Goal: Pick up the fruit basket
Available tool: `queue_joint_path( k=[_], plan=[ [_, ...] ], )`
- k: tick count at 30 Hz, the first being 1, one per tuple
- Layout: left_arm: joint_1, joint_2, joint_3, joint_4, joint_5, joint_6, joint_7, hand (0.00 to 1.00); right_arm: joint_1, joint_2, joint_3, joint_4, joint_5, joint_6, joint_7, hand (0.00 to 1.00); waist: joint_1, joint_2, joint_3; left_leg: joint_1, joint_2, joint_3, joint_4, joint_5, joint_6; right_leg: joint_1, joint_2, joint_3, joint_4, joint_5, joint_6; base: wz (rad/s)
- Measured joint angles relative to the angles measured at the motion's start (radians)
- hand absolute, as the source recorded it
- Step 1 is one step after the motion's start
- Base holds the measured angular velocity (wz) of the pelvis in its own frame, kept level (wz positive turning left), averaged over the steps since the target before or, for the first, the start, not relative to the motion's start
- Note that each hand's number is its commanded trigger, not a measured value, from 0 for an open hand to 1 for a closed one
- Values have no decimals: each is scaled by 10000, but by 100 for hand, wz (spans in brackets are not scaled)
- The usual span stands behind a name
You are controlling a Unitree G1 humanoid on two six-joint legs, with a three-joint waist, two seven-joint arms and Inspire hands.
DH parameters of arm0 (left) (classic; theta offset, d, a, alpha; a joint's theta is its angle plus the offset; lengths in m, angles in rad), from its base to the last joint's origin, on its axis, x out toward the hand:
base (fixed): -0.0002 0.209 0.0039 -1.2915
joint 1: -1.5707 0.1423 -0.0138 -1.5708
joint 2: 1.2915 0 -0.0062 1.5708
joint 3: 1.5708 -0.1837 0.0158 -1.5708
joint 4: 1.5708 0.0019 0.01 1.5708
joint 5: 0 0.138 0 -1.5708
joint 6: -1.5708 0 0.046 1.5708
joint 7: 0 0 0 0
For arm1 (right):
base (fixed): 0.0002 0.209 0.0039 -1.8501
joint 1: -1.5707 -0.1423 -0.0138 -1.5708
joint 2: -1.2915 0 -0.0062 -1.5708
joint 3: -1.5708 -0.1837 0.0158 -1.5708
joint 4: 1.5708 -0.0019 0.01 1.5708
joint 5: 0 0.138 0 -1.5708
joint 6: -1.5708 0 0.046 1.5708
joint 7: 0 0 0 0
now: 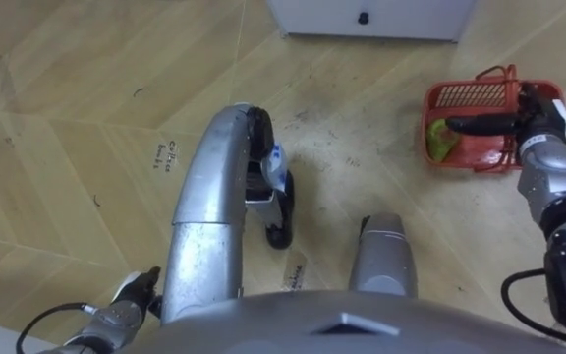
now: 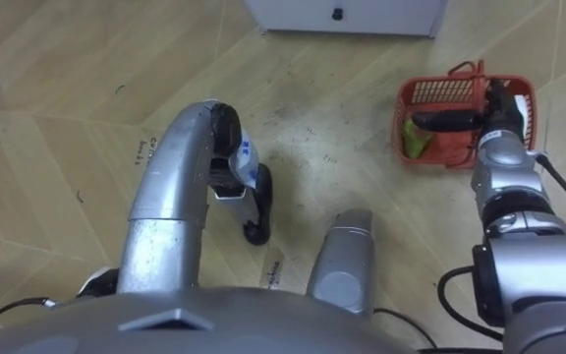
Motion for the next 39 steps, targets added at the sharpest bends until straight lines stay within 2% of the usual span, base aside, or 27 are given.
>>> queue_joint_path(
  k=[1,5,18,24,39],
  plan=[
    [6,0,-1,-3,0,0,-2,0,0,0,6,2,17,1,3,100,0,-1,1,-3,0,6,-2,1,2,-8,-6,0,-2,-1,3,0],
    [17,9,-195,-39,-173,9,-18,0,0,-14,12,12,83,1,14,100,-2,-4,2,-68,3,27,-3,8,16,-81,-21,-1,0,-12,25,0],
    [216,15,-197,-446,-222,16,-196,0,-50,-16,81,394,140,93,122,100,59,-15,9,-101,17,50,-5,8,17,-126,-35,-4,3,-13,27,0],
    [224,19,-282,-445,-1051,17,-196,0,-80,-31,84,463,1319,99,296,100,71,-76,45,-105,22,49,-7,8,17,-130,-24,-5,2,-17,34,0],
    [303,49,-347,-790,-1070,97,-238,0,-77,-42,84,712,1573,108,568,100,197,-113,65,-140,-6,33,1,9,15,-143,-20,-9,3,-18,37,0]
  ],
)
